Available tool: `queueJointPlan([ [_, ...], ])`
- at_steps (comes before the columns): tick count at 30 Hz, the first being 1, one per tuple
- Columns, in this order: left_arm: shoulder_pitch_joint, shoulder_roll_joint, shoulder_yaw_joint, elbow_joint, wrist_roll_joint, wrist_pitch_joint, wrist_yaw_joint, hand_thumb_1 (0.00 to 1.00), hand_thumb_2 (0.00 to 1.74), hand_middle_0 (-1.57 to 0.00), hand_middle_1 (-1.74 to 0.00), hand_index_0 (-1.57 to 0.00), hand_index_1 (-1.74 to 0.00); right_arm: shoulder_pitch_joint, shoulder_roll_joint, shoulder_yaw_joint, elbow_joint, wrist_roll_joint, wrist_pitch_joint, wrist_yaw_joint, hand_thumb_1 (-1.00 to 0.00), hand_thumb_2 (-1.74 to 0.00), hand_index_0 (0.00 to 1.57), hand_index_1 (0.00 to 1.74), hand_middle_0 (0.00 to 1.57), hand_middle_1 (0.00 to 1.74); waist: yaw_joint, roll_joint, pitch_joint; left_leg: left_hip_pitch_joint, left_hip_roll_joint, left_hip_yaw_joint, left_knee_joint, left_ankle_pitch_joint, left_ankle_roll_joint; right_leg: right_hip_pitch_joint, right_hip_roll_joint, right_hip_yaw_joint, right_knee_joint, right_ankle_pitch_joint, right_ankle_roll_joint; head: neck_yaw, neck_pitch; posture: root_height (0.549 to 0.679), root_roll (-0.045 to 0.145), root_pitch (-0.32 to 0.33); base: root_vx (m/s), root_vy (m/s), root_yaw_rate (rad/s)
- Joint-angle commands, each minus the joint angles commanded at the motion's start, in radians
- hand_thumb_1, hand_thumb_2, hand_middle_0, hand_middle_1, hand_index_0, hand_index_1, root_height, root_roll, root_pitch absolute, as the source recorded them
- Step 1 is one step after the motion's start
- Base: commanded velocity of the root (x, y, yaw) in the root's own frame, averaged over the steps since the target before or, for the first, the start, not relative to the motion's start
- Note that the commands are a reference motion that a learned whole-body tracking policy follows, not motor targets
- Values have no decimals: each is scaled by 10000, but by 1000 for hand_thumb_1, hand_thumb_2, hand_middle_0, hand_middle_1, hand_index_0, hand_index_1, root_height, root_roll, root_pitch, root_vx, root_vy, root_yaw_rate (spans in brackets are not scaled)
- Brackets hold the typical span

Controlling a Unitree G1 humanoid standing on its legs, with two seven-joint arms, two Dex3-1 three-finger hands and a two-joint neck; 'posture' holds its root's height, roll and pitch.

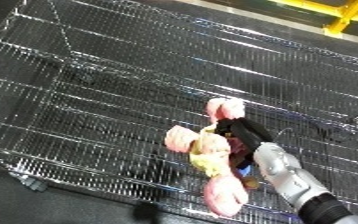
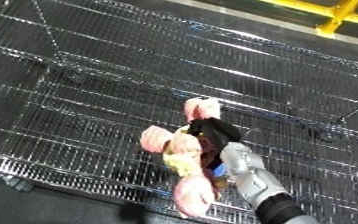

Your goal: Pick up the object and place it into the box

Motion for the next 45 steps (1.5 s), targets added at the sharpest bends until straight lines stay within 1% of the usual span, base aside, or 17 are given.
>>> queueJointPlan([
  [3, 78, -33, 36, 94, 45, 69, -36, 1000, 1740, -1570, -1740, -1570, -1740, 421, -508, -351, -909, 132, -89, -97, -1000, -1740, 1570, 1740, 1570, 1740, -218, -44, -50, 146, 33, 66, -43, 16, 2, 99, 23, 33, -23, 2, -20, -39, 34, 626, 18, -142, -22, -22, -101],
  [7, 205, -76, 119, 184, 131, 159, -114, 1000, 1740, -1570, -1740, -1570, -1740, 1263, -1166, -994, -2282, 181, -188, -193, -1000, -1740, 1570, 1740, 1570, 1740, -519, -91, -181, 356, 69, 163, -156, 31, 13, 267, 40, 65, -136, 6, -27, 61, 143, 628, 22, -153, -12, -28, -94],
  [11, 316, -119, 233, 202, 183, 228, -179, 1000, 1740, -1570, -1740, -1570, -1740, 2290, -1748, -1892, -3551, 180, -247, -328, -1000, -1740, 1570, 1740, 1570, 1740, -842, -93, -306, 548, 104, 251, -256, 42, 26, 436, 55, 110, -221, -15, -27, 301, 188, 629, 26, -165, -6, -25, -72],
  [15, 416, -166, 305, 153, 265, 294, -223, 1000, 1740, -1570, -1740, -1570, -1740, 3479, -2130, -3053, -4688, 242, -304, -556, -1000, -1740, 1570, 1740, 1570, 1740, -1172, -70, -406, 695, 128, 338, -299, 34, 35, 560, 62, 165, -261, -24, -29, 661, 220, 629, 30, -177, -2, -18, -49],
  [18, 510, -266, 364, 146, 323, 341, -249, 1000, 1740, -1570, -1740, -1570, -1740, 4460, -2245, -4036, -5481, 265, -387, -755, -1000, -1740, 1570, 1740, 1570, 1740, -1424, -43, -495, 788, 140, 406, -295, 10, 38, 648, 80, 220, -307, -5, -35, 1237, 255, 630, 33, -185, 0, -16, -66],
  [22, 623, -398, 430, 88, 389, 401, -282, 1000, 1740, -1570, -1740, -1570, -1740, 5845, -2235, -5476, -6469, 257, -504, -1057, -1000, -1740, 1570, 1740, 1570, 1740, -1750, -2, -628, 863, 147, 466, -246, -36, 49, 755, 102, 281, -391, 30, -43, 1859, 243, 631, 37, -195, 0, -23, -53],
  [27, 675, -462, 512, -44, 528, 490, -347, 1000, 1740, -1570, -1740, -1570, -1740, 7512, -1999, -7231, -7360, 230, -628, -1421, -1000, -1740, 1570, 1740, 1570, 1740, -2149, 26, -753, 960, 158, 551, -160, -132, 70, 835, 126, 341, -427, 39, -38, 2524, 86, 631, 41, -204, 1, -15, -54],
  [30, 630, -501, 522, -61, 564, 525, -353, 1000, 1740, -1570, -1740, -1570, -1740, 8343, -1758, -8120, -7669, 298, -714, -1664, -1000, -1740, 1570, 1740, 1570, 1740, -2375, 31, -812, 1002, 175, 604, -118, -178, 66, 866, 140, 377, -445, 38, -30, 2879, -210, 631, 44, -208, -3, -8, -53],
  [31, 616, -522, 524, -53, 575, 538, -353, 1000, 1740, -1570, -1740, -1570, -1740, 8611, -1653, -8406, -7745, 334, -755, -1759, -1000, -1740, 1570, 1740, 1570, 1740, -2469, 32, -831, 1018, 184, 625, -103, -194, 63, 878, 148, 395, -455, 37, -28, 3111, -422, 632, 44, -209, 1, -3, -66],
  [35, 549, -581, 494, 25, 628, 580, -341, 1000, 1740, -1570, -1740, -1570, -1740, 9538, -1188, -9415, -7882, 499, -901, -2097, -1000, -1740, 1570, 1740, 1570, 1740, -2781, 39, -904, 1096, 230, 707, -47, -272, 58, 917, 187, 461, -481, 26, -29, 3797, -889, 632, 47, -213, 1, -5, -72],
  [36, 524, -590, 489, 55, 639, 580, -332, 1000, 1740, -1570, -1740, -1570, -1740, 9724, -1086, -9636, -7877, 547, -941, -2182, -1000, -1740, 1570, 1740, 1570, 1740, -2849, 44, -923, 1115, 241, 729, -33, -292, 58, 921, 195, 472, -481, 22, -28, 3950, -1002, 632, 47, -213, 3, -4, -79],
  [38, 488, -606, 487, 104, 653, 574, -317, 1000, 1740, -1570, -1740, -1570, -1740, 9982, -941, -9954, -7861, 622, -1010, -2306, -1000, -1740, 1570, 1740, 1570, 1740, -2952, 52, -954, 1144, 259, 763, -13, -323, 61, 925, 205, 490, -480, 15, -28, 4012, -1038, 632, 48, -213, 5, -1, -59],
  [42, 468, -614, 459, 134, 660, 571, -306, 1000, 1740, -1570, -1740, -1570, -1740, 10130, -849, -10138, -7854, 673, -1058, -2389, -1000, -1740, 1570, 1740, 1570, 1740, -2997, 63, -971, 1163, 269, 784, -3, -339, 61, 934, 211, 501, -482, 8, -29, 4012, -1038, 632, 48, -214, 2, 1, -18],
  [43, 479, -617, 470, 150, 675, 571, -302, 1000, 1740, -1570, -1740, -1570, -1740, 10213, -797, -10239, -7814, 703, -1079, -2457, -1000, -1740, 1570, 1740, 1570, 1740, -3046, 60, -981, 1179, 279, 807, 4, -356, 62, 934, 221, 524, -489, 8, -28, 4736, -1549, 632, 48, -214, 5, 0, -97],
  [45, 493, -642, 495, 205, 715, 582, -272, 1000, 1740, -1570, -1740, -1570, -1740, 10460, -599, -10578, -7665, 848, -1170, -2668, -1000, -1740, 1570, 1740, 1570, 1740, -3208, 62, -1004, 1220, 300, 860, 33, -404, 68, 947, 238, 567, -512, 4, -26, 5070, -1800, 633, 50, -213, 9, -1, -130],
])
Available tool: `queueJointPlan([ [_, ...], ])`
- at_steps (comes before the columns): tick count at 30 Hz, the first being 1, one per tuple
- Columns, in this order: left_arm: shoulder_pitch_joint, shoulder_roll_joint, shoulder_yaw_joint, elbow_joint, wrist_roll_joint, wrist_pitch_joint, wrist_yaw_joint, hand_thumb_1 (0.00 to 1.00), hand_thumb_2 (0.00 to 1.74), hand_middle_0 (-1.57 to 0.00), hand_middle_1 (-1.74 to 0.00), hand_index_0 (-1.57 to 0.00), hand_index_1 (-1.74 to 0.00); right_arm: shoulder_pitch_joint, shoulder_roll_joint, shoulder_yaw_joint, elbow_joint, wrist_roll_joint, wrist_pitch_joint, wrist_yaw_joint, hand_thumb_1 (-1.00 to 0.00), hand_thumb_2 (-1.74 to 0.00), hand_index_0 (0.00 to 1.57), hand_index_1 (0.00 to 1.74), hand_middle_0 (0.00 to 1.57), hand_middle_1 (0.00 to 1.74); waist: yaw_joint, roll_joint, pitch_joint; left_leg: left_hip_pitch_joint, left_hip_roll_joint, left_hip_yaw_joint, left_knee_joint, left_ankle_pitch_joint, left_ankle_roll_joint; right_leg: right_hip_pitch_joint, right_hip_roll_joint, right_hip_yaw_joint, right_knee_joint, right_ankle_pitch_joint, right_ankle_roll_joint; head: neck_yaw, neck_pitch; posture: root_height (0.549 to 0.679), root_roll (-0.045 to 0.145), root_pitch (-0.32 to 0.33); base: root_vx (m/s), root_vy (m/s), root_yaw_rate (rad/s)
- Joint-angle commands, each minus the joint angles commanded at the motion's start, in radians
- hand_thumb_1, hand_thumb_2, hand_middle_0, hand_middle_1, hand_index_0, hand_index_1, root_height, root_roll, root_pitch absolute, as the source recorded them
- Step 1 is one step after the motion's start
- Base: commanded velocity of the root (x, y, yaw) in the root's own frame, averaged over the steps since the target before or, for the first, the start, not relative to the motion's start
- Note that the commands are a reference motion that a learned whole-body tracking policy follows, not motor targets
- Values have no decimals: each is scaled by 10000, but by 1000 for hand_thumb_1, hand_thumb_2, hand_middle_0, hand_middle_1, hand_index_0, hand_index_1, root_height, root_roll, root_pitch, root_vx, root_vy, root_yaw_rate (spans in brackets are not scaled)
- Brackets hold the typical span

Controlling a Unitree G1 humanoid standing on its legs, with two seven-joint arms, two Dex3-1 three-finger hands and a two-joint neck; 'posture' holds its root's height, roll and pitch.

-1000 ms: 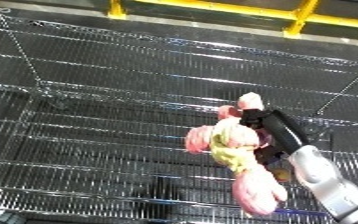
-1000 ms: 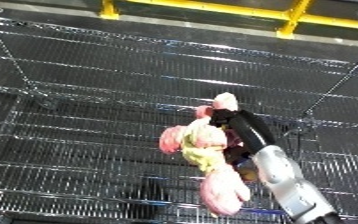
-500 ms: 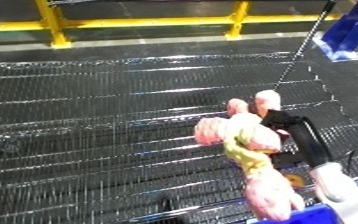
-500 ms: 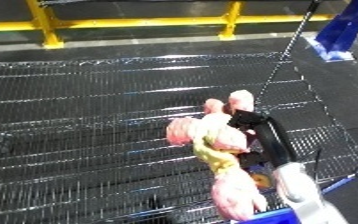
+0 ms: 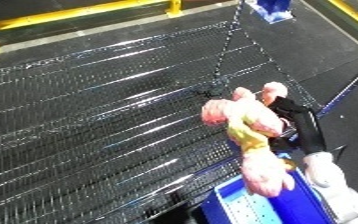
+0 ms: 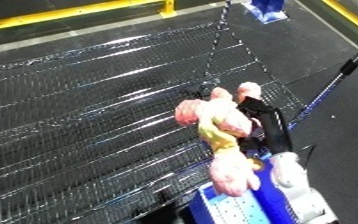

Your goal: Pick up the object and place it into the box

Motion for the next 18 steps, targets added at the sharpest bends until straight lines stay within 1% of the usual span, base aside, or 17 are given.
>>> queueJointPlan([
  [2, 26, -25, 47, 75, 51, 1, 51, 1000, 1740, -1570, -1740, -1570, -1740, 383, 310, -536, 264, 231, -136, -322, -1000, -1740, 1570, 1740, 1570, 1740, -256, 2, -36, 58, 31, 94, 35, -72, 2, 13, 24, 67, -46, 3, 1, 440, -173, 634, 53, -211, 14, 1, -207],
  [3, 24, -29, 55, 101, 67, -4, 77, 1000, 1740, -1570, -1740, -1570, -1740, 543, 436, -766, 379, 310, -188, -445, -1000, -1740, 1570, 1740, 1570, 1740, -351, 10, -49, 77, 38, 128, 42, -98, 0, 23, 28, 84, -73, 5, -1, 512, -164, 635, 54, -209, 9, 3, -147],
  [6, 24, -18, 68, 128, 96, -41, 122, 1000, 1740, -1570, -1740, -1570, -1740, 962, 776, -1331, 671, 461, -300, -745, -1000, -1740, 1570, 1740, 1570, 1740, -619, 45, -99, 133, 66, 247, 14, -152, -10, 28, 56, 162, -168, 19, -8, 716, -272, 636, 57, -202, 2, 9, -151],
  [10, 25, -19, 35, 137, 92, -68, 107, 1000, 1740, -1570, -1740, -1570, -1740, 1291, 1208, -1672, 884, 745, -456, -870, -1000, -1740, 1570, 1740, 1570, 1740, -894, 107, -174, 192, 98, 359, -42, -180, -30, 40, 97, 230, -264, 25, -24, 877, -405, 638, 60, -195, 3, 12, -107],
  [18, 13, 30, 3, 209, 74, -106, 99, 1000, 1740, -1570, -1740, -1570, -1740, 1611, 1518, -1906, 1291, 990, -536, -915, -1000, -1740, 1570, 1740, 1570, 1740, -1252, 186, -221, 283, 144, 544, -52, -219, -76, 45, 142, 344, -343, 34, -61, 1081, -406, 641, 67, -189, 4, 9, -78],
])
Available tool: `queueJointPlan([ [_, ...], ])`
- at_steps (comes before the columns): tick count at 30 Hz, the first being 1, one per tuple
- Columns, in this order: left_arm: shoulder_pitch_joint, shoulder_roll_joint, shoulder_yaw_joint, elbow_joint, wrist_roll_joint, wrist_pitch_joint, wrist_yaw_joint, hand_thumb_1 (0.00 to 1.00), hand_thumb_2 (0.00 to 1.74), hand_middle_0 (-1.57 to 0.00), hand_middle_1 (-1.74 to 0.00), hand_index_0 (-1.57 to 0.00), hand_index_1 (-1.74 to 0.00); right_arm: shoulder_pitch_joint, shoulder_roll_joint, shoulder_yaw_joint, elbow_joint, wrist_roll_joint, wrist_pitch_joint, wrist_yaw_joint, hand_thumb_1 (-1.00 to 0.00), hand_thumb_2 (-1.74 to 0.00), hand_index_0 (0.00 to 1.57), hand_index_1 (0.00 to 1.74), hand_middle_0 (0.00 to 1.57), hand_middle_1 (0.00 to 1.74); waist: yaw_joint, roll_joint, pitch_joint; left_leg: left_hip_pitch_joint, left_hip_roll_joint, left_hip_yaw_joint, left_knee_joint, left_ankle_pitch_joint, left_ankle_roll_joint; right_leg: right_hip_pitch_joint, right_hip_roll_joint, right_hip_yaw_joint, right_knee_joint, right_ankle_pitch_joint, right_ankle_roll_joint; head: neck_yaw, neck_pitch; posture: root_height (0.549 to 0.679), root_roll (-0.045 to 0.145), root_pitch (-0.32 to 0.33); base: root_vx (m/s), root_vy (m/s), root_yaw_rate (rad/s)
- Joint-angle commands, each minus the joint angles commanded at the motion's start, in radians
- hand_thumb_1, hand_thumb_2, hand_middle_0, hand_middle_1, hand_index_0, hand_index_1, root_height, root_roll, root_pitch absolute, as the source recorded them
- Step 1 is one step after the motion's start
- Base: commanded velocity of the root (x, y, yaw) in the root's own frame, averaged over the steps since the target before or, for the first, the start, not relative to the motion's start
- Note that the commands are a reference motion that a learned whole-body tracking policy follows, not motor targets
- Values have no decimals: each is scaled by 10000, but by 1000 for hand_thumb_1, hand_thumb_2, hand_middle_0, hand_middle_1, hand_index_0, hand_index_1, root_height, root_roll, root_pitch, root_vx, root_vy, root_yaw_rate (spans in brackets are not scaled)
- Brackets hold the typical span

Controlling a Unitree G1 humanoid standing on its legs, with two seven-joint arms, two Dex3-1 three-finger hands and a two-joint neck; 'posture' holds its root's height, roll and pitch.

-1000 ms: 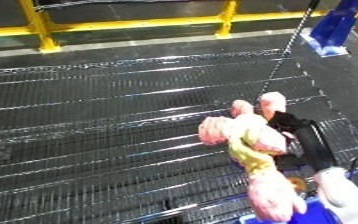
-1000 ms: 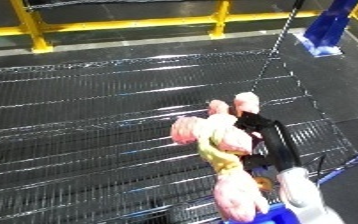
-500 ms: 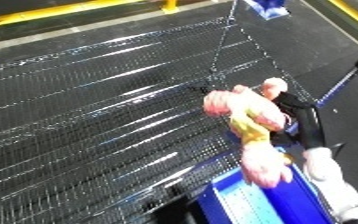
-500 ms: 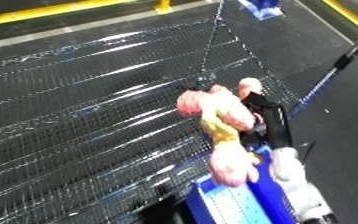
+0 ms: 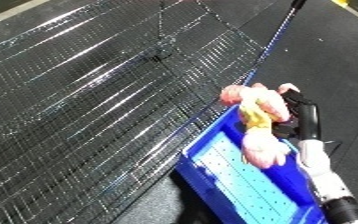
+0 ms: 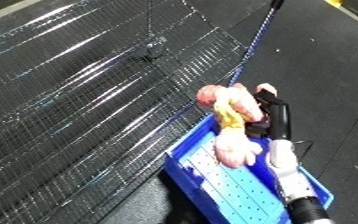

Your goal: Pick up the object and place it into the box

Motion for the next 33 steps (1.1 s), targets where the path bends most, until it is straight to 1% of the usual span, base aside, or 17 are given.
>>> queueJointPlan([
  [5, -12, 45, -25, 36, -31, -64, 16, 1000, 1740, -1570, -1740, -1570, -1740, -77, 227, -35, 687, 643, -193, -33, -750, -1305, 1178, 1305, 1178, 1305, -113, 30, -34, 33, 26, 87, -17, -8, -32, -7, 19, 53, -41, 2, -13, 258, 44, 642, 70, -184, 0, 1, -45],
  [10, -2, 105, -66, 85, -38, -162, 46, 1000, 1740, -1570, -1740, -1570, -1740, -230, 295, -182, 1677, 1150, -270, -290, -500, -870, 785, 870, 785, 870, -166, 72, -52, 45, 37, 133, -33, -17, -48, -26, 29, 53, -39, 6, -15, 599, 150, 643, 73, -180, 1, -6, -30],
  [14, -16, 188, -104, 112, -29, -267, 66, 1000, 1740, -1570, -1740, -1570, -1740, -426, 96, -399, 2740, 1641, -320, -473, -300, -522, 471, 522, 471, 522, -201, 154, -43, 60, 7, 161, -49, -23, -62, -41, 14, 60, -34, 8, -17, 758, 244, 644, 75, -177, 1, -5, -21],
  [17, -59, 234, -130, 141, 0, -319, 91, 1000, 1740, -1570, -1740, -1570, -1740, -488, -102, -495, 3182, 1791, -329, -487, -150, -261, 235, 261, 235, 261, -229, 222, -29, 67, -12, 190, -71, -17, -74, -48, -1, 76, -59, 4, -16, 794, 279, 645, 78, -173, -1, 1, -21],
  [20, -100, 227, -176, 145, 16, -355, 102, 1000, 1740, -1570, -1740, -1570, -1740, -492, -178, -495, 3315, 1836, -364, -450, 0, 0, 0, 0, 0, 0, -266, 291, -18, 82, -25, 223, -104, -5, -83, -59, -8, 95, -89, -9, -14, 748, 264, 645, 80, -170, 0, 4, -31],
  [26, -172, 216, -263, 112, 48, -401, 80, 1000, 1740, -1570, -1740, -1570, -1740, -485, -106, -393, 3199, 1803, -449, -428, 0, 0, 0, 0, 0, 0, -306, 365, -46, 98, -36, 245, -179, 28, -87, -42, -11, 109, -165, -44, -15, 638, 125, 646, 82, -165, 11, -2, -19],
  [29, -169, 233, -291, 75, 78, -396, 70, 1000, 1740, -1570, -1740, -1570, -1740, -533, -22, -326, 3115, 1852, -492, -411, 0, 0, 0, 0, 0, 0, -284, 360, -70, 103, -30, 241, -210, 46, -93, -14, -4, 84, -196, -65, -14, 556, 38, 647, 82, -164, 17, -10, 6],
  [33, -117, 228, -220, 37, 40, -367, 64, 1000, 1740, -1570, -1740, -1570, -1740, -621, 89, -111, 2822, 1988, -557, -241, 0, 0, 0, 0, 0, 0, -167, 310, -93, 113, -29, 204, -257, 77, -101, 40, 21, 39, -247, -83, -9, 341, 5, 647, 80, -164, 15, -11, 31],
])
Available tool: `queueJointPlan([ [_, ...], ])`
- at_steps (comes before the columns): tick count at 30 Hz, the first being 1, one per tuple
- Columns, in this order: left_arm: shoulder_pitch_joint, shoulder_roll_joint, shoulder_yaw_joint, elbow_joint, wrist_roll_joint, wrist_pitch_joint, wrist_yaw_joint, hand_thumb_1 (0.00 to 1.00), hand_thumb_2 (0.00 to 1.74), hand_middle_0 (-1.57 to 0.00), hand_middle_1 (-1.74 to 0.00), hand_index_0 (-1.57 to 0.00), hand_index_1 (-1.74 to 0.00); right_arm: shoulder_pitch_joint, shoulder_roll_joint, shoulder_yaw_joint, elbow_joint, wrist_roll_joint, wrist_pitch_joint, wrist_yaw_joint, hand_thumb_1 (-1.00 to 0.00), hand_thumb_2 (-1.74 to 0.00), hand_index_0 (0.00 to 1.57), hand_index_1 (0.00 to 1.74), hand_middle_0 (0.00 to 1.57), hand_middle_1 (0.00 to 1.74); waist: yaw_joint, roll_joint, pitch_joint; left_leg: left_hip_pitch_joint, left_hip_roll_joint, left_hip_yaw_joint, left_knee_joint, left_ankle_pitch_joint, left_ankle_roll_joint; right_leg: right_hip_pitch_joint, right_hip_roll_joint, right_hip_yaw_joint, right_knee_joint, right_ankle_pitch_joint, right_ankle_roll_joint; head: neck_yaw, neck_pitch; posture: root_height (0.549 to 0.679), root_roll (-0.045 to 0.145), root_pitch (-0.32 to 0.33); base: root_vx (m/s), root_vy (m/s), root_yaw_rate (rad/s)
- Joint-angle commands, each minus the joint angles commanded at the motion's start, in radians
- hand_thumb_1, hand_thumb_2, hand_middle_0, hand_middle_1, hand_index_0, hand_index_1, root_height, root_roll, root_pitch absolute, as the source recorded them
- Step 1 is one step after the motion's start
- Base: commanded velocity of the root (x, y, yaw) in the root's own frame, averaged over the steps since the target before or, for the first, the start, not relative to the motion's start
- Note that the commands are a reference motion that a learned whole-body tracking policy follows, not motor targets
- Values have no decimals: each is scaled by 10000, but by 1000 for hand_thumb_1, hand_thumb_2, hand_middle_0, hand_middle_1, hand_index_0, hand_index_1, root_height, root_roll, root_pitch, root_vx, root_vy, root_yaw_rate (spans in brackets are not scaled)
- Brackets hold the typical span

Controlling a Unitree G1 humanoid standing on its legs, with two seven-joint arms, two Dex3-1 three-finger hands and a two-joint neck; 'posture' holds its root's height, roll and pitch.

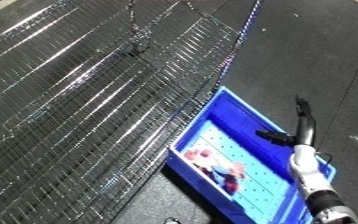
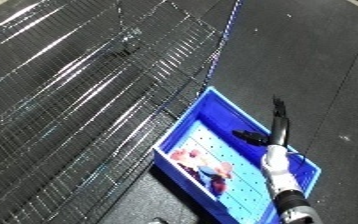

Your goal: Pick up the object and place it into the box

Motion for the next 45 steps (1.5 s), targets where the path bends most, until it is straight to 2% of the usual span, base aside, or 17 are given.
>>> queueJointPlan([
  [8, 166, -155, 323, 131, -42, 85, 70, 1000, 1740, -1570, -1740, -1570, -1740, -196, 57, 845, -1475, -498, 135, 408, 0, 0, 0, 0, 0, 0, 316, -230, 10, -2, 31, -96, -91, 79, -7, 109, 69, -128, -24, 9, 12, -540, -90, 648, 69, -164, 8, -17, 59],
  [13, 355, -228, 474, 151, -20, 222, 83, 1000, 1740, -1570, -1740, -1570, -1740, -345, 113, 1399, -2604, -795, 236, 741, 0, 0, 0, 0, 0, 0, 643, -400, 71, -71, 23, -221, -63, 124, 12, 133, 113, -208, 52, -4, 26, -1092, -134, 647, 61, -166, 2, -13, 91],
  [19, 558, -267, 657, -2, 6, 363, 90, 1000, 1740, -1570, -1740, -1570, -1740, -542, 226, 1915, -3666, -984, 312, 1082, 0, 0, 0, 0, 0, 0, 1057, -568, 150, -173, 24, -361, -22, 170, 29, 113, 115, -314, 169, -48, 49, -1951, -73, 645, 53, -169, 3, -2, 108],
  [26, 601, -277, 817, -128, 76, 511, 97, 1000, 1740, -1570, -1740, -1570, -1740, -736, 414, 2672, -4685, -1283, 459, 1549, 0, 0, 0, 0, 0, 0, 1496, -790, 207, -305, 45, -460, -39, 253, 27, 115, 109, -494, 305, -145, 72, -4089, -52, 643, 44, -170, 8, 6, 139],
  [34, 520, -315, 879, -284, 143, 650, 78, 1000, 1740, -1570, -1740, -1570, -1740, -1142, 676, 3979, -5380, -1717, 720, 2171, 0, 0, 0, 0, 0, 0, 1993, -958, 269, -455, -18, -666, -79, 346, 26, 140, 77, -640, 387, -262, 85, -6652, 346, 641, 37, -168, 11, 3, 118],
  [45, 125, -320, 819, -378, 251, 559, 326, 1000, 1740, -1570, -1740, -1570, -1740, -2116, 1017, 5478, -5437, -1571, 696, 2413, 0, 0, 0, 0, 0, 0, 2499, -1091, 310, -463, -158, -879, -65, 287, 89, 153, 22, -707, 503, -331, 81, -9164, 817, 640, 36, -168, 22, 8, 55],
])
